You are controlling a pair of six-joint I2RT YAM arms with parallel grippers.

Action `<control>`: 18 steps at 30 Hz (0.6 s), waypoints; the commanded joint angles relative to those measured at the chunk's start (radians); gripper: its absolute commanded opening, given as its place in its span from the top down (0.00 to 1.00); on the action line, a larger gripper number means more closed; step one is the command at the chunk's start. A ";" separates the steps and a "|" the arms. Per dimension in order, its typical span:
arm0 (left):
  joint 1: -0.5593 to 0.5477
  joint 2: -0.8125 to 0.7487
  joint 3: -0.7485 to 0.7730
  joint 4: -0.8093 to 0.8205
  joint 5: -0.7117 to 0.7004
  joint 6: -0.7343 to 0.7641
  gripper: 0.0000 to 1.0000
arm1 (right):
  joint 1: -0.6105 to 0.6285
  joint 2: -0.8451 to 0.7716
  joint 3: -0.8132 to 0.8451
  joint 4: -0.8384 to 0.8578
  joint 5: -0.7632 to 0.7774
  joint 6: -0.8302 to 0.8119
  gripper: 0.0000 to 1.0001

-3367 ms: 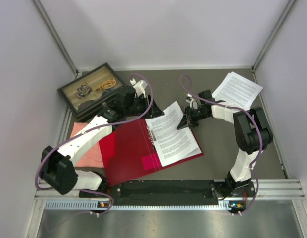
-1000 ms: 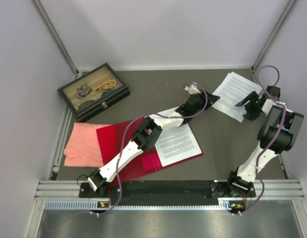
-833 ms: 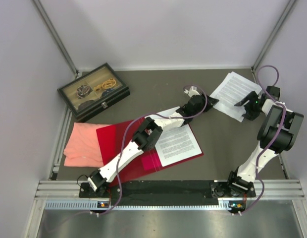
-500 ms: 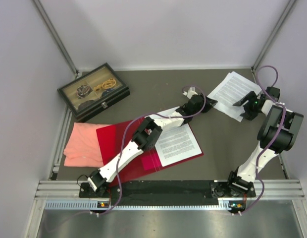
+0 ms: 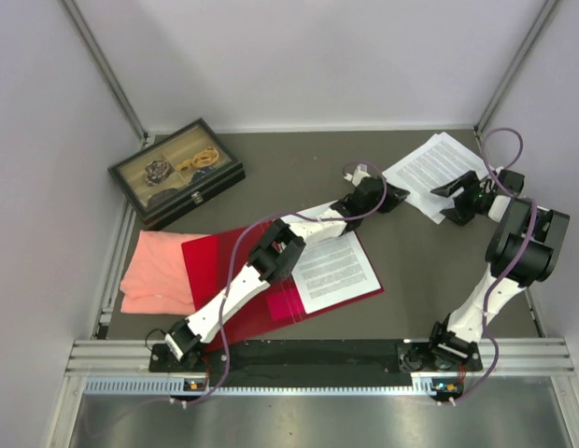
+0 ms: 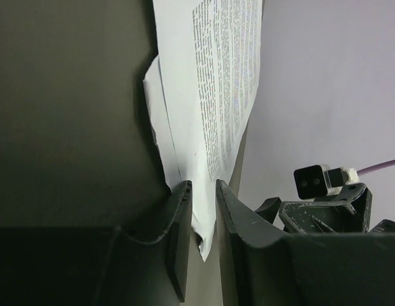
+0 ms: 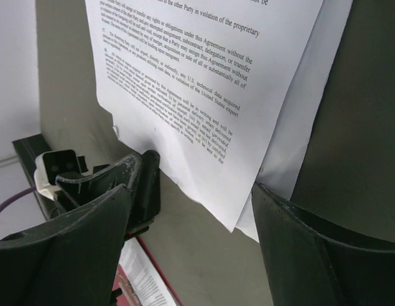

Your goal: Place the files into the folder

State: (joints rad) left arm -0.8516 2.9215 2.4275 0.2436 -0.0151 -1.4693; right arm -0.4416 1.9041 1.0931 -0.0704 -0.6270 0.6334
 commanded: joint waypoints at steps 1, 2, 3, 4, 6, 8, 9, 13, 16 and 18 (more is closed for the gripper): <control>-0.001 0.031 -0.005 -0.139 0.041 0.027 0.74 | 0.001 0.047 -0.018 0.093 -0.048 0.055 0.23; -0.001 0.031 -0.004 -0.142 0.043 0.049 0.74 | 0.001 0.052 -0.015 0.090 -0.043 0.055 0.23; -0.001 0.027 -0.002 -0.147 0.046 0.061 0.74 | 0.003 0.053 -0.013 0.074 -0.031 0.048 0.24; -0.001 0.024 -0.002 -0.147 0.050 0.079 0.74 | 0.004 0.053 -0.012 0.035 -0.014 0.042 0.25; -0.003 0.007 -0.001 -0.158 0.053 0.151 0.73 | 0.009 0.047 -0.016 -0.036 0.058 0.035 0.33; -0.003 -0.010 -0.007 -0.156 0.070 0.220 0.69 | 0.024 0.041 -0.001 -0.122 0.154 0.016 0.37; -0.003 -0.036 -0.013 -0.150 0.082 0.249 0.67 | 0.033 0.042 0.010 -0.165 0.180 -0.010 0.38; -0.003 -0.139 -0.086 -0.130 0.150 0.407 0.55 | 0.058 0.024 0.022 -0.305 0.228 -0.035 0.39; -0.006 -0.254 -0.185 -0.073 0.167 0.510 0.48 | 0.070 -0.013 -0.004 -0.336 0.230 -0.046 0.39; -0.010 -0.318 -0.208 -0.063 0.185 0.584 0.47 | 0.080 -0.040 -0.024 -0.364 0.231 -0.057 0.38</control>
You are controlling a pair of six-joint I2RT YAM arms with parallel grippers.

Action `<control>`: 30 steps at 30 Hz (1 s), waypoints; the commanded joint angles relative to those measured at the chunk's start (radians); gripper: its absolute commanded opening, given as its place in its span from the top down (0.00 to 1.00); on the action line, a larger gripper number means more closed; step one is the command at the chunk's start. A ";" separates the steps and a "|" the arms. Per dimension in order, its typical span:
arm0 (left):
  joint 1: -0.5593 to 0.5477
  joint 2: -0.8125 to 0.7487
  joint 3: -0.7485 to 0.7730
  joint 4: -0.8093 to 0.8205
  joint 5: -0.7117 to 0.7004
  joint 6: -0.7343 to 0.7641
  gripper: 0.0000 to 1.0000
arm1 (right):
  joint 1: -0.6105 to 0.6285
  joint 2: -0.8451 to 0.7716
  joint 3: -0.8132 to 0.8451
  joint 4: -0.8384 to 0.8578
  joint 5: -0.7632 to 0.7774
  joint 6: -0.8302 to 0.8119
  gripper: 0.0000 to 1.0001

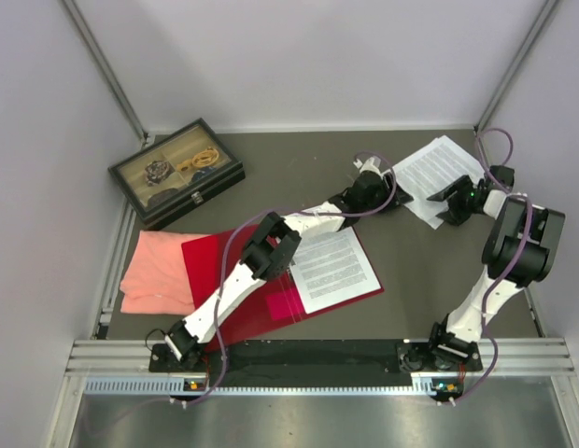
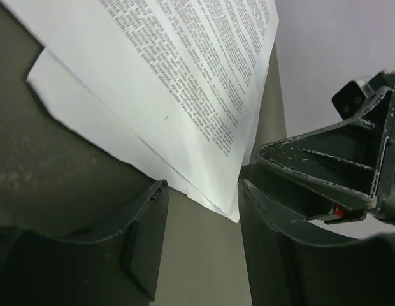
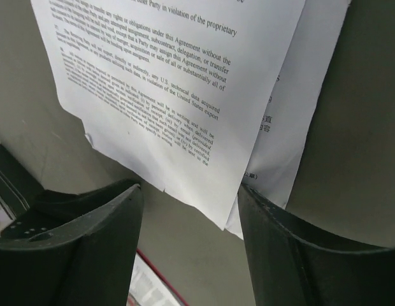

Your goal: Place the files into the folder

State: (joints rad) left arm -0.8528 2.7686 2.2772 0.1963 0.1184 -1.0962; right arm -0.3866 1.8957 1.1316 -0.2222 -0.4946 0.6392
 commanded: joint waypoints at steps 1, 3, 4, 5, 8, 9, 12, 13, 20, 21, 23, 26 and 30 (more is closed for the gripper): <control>-0.012 -0.184 -0.068 -0.018 0.061 0.231 0.47 | 0.026 -0.043 -0.094 -0.215 0.096 -0.064 0.38; -0.017 -0.230 -0.099 -0.006 0.089 0.272 0.47 | 0.028 -0.087 -0.130 -0.230 0.096 -0.075 0.38; -0.020 -0.242 -0.111 0.005 0.093 0.278 0.47 | 0.028 -0.104 -0.166 -0.233 0.099 -0.079 0.38; -0.022 -0.262 -0.126 0.020 0.122 0.272 0.47 | 0.028 -0.124 -0.183 -0.236 0.103 -0.085 0.38; -0.025 -0.262 -0.177 0.113 0.154 0.221 0.48 | 0.019 -0.207 -0.259 -0.237 0.097 -0.096 0.38; -0.025 -0.254 -0.191 0.135 0.171 0.201 0.48 | 0.005 -0.225 -0.282 -0.206 0.088 -0.079 0.38; -0.025 -0.193 -0.177 0.169 0.181 0.115 0.53 | -0.018 -0.277 -0.342 -0.169 0.048 -0.049 0.38; -0.025 -0.176 -0.174 0.176 0.179 0.096 0.54 | -0.021 -0.290 -0.363 -0.149 0.044 -0.046 0.38; -0.017 -0.069 -0.174 0.151 0.145 -0.037 0.65 | -0.041 -0.356 -0.401 -0.147 0.083 -0.067 0.38; -0.017 -0.069 -0.174 0.117 0.135 -0.036 0.65 | -0.043 -0.356 -0.403 -0.151 0.087 -0.070 0.38; -0.018 -0.073 -0.174 0.063 0.109 -0.019 0.66 | -0.043 -0.360 -0.406 -0.147 0.100 -0.075 0.38; -0.023 -0.105 -0.192 -0.043 0.052 0.016 0.66 | -0.043 -0.369 -0.415 -0.137 0.111 -0.078 0.38; -0.026 -0.135 -0.260 -0.135 0.017 0.009 0.67 | -0.043 -0.374 -0.443 -0.071 0.090 -0.053 0.37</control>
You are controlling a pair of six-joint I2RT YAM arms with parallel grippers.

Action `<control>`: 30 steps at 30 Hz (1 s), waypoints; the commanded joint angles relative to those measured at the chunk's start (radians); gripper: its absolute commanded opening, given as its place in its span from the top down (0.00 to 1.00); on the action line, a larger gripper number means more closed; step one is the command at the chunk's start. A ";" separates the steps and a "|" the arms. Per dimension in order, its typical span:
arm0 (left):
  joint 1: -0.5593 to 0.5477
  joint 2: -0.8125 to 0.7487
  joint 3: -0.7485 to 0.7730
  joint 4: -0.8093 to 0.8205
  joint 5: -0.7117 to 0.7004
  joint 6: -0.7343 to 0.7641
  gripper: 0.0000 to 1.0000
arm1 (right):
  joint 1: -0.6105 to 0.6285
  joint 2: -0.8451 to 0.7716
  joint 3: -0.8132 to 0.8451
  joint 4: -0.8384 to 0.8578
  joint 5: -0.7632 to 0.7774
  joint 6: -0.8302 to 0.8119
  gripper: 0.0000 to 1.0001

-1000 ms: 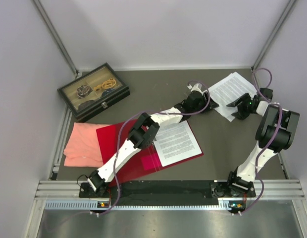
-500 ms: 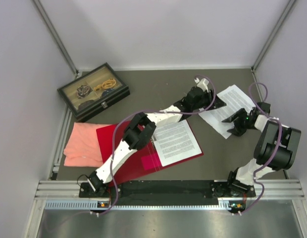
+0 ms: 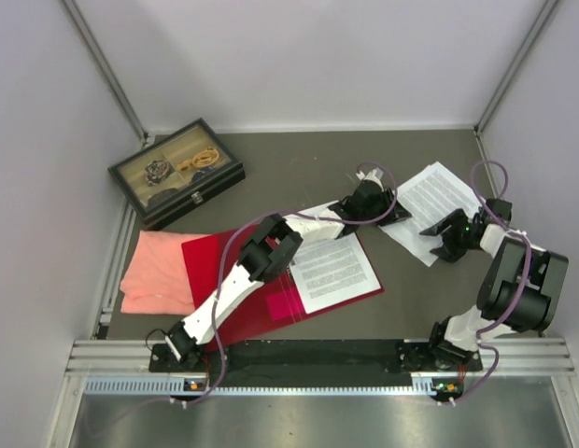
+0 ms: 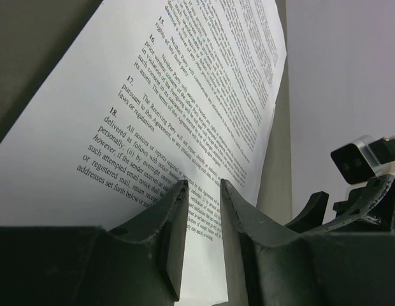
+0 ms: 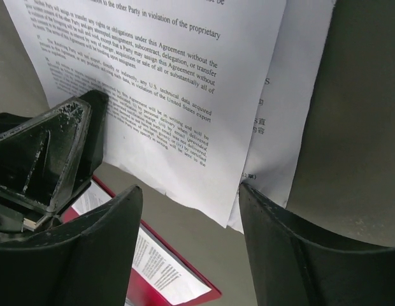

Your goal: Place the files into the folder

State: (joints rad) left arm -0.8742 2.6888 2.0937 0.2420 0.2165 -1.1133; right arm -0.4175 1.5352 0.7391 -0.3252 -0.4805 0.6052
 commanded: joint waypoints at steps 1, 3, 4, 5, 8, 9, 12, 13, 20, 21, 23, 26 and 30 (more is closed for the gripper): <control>-0.005 -0.057 -0.089 -0.181 -0.075 0.017 0.68 | -0.012 -0.017 -0.056 0.053 0.057 -0.010 0.36; -0.005 -0.052 -0.103 -0.185 -0.051 -0.003 0.69 | -0.012 -0.020 -0.078 0.147 0.024 0.022 0.36; -0.006 -0.047 -0.103 -0.191 -0.042 -0.005 0.70 | -0.009 -0.020 -0.083 0.178 -0.009 0.031 0.36; -0.006 -0.040 -0.101 -0.193 -0.034 -0.005 0.70 | -0.010 -0.020 -0.087 0.204 -0.026 0.047 0.36; -0.006 -0.034 -0.100 -0.204 -0.020 0.003 0.70 | -0.004 -0.035 -0.112 0.300 -0.073 0.065 0.35; -0.006 -0.034 -0.100 -0.204 -0.013 0.004 0.70 | -0.001 -0.037 -0.115 0.351 -0.090 0.065 0.35; -0.006 -0.026 -0.083 -0.208 -0.005 0.012 0.70 | -0.001 -0.038 -0.115 0.379 -0.090 0.074 0.35; -0.006 -0.023 -0.075 -0.213 0.001 0.018 0.70 | -0.001 -0.041 -0.116 0.396 -0.086 0.079 0.36; -0.005 -0.020 -0.044 -0.233 0.015 0.050 0.70 | -0.001 -0.109 -0.060 0.233 0.013 0.039 0.52; -0.005 -0.018 -0.041 -0.234 0.017 0.053 0.70 | -0.001 -0.136 -0.055 0.216 0.025 0.033 0.53; -0.005 -0.009 -0.029 -0.233 0.024 0.052 0.70 | -0.001 -0.161 -0.050 0.183 0.032 0.024 0.52; -0.005 0.005 -0.017 -0.234 0.037 0.047 0.70 | -0.001 -0.172 -0.026 0.147 0.037 0.007 0.52; -0.005 0.006 -0.015 -0.233 0.046 0.055 0.71 | -0.001 -0.135 -0.004 0.155 0.022 0.008 0.50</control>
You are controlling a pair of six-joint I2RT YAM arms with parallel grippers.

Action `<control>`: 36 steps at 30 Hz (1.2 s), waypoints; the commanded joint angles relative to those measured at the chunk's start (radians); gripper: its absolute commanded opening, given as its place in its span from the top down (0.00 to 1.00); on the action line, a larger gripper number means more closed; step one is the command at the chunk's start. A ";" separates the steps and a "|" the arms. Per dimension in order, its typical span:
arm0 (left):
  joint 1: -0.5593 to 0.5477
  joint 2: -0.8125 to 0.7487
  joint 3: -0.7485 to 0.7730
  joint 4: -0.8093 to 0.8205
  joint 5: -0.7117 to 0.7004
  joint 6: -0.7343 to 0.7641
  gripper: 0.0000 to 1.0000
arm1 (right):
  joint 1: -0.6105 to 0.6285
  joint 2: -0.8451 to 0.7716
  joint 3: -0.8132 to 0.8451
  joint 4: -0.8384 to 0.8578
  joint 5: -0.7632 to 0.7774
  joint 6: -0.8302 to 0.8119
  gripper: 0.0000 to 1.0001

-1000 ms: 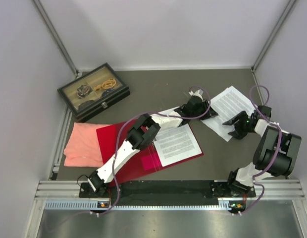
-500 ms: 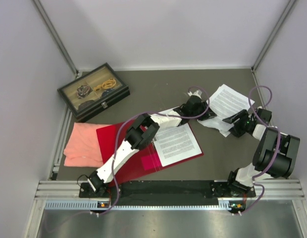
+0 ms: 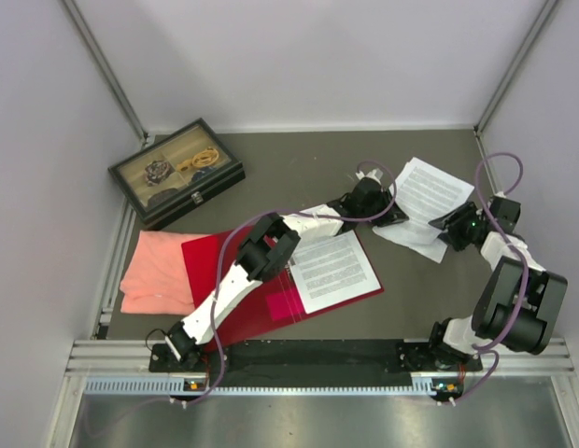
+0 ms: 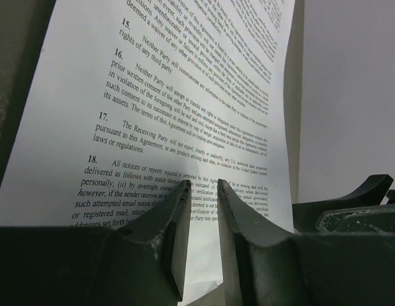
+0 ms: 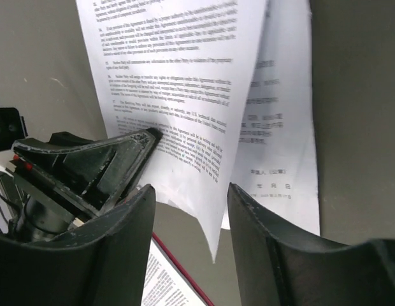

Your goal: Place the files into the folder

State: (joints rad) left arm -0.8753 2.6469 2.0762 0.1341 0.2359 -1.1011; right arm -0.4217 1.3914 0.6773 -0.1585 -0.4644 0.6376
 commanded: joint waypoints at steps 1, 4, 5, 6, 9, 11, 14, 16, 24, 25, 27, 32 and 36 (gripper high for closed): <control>-0.004 0.047 0.002 -0.126 0.028 0.043 0.71 | 0.003 0.026 0.057 -0.006 0.001 -0.016 0.49; -0.004 0.045 0.004 -0.123 0.028 0.046 0.71 | 0.003 0.060 0.051 0.030 -0.005 -0.010 0.48; -0.004 0.045 0.005 -0.122 0.031 0.046 0.70 | 0.003 0.073 0.050 0.040 -0.011 -0.010 0.48; -0.004 0.047 0.007 -0.119 0.034 0.046 0.71 | 0.003 0.083 0.050 0.049 -0.013 -0.009 0.48; -0.004 0.047 0.010 -0.119 0.040 0.049 0.70 | 0.003 0.113 0.044 0.073 0.000 0.008 0.47; -0.004 0.048 0.012 -0.119 0.042 0.050 0.70 | 0.003 0.120 0.024 0.085 0.024 0.036 0.47; -0.004 0.045 0.015 -0.119 0.042 0.053 0.70 | 0.003 0.124 0.010 0.077 0.059 0.063 0.48; -0.004 0.045 0.016 -0.119 0.045 0.055 0.70 | 0.003 0.129 0.004 0.080 0.059 0.074 0.48; -0.004 0.050 0.031 -0.119 0.062 0.067 0.69 | 0.003 0.188 0.002 0.194 0.033 0.097 0.55; -0.004 0.050 0.032 -0.119 0.065 0.070 0.69 | 0.003 0.193 0.002 0.210 0.030 0.096 0.59; -0.004 0.048 0.041 -0.120 0.074 0.081 0.68 | 0.003 0.204 0.001 0.244 0.027 0.088 0.77; -0.005 0.041 0.139 -0.224 0.108 0.168 0.60 | 0.003 0.216 0.033 0.254 0.021 0.051 1.00; -0.004 -0.036 0.231 -0.301 0.138 0.247 0.52 | 0.004 0.121 0.117 0.162 0.062 -0.047 1.00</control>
State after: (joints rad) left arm -0.8734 2.6736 2.2219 -0.0395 0.3286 -0.9676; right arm -0.4217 1.6123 0.6888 0.0196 -0.4366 0.6960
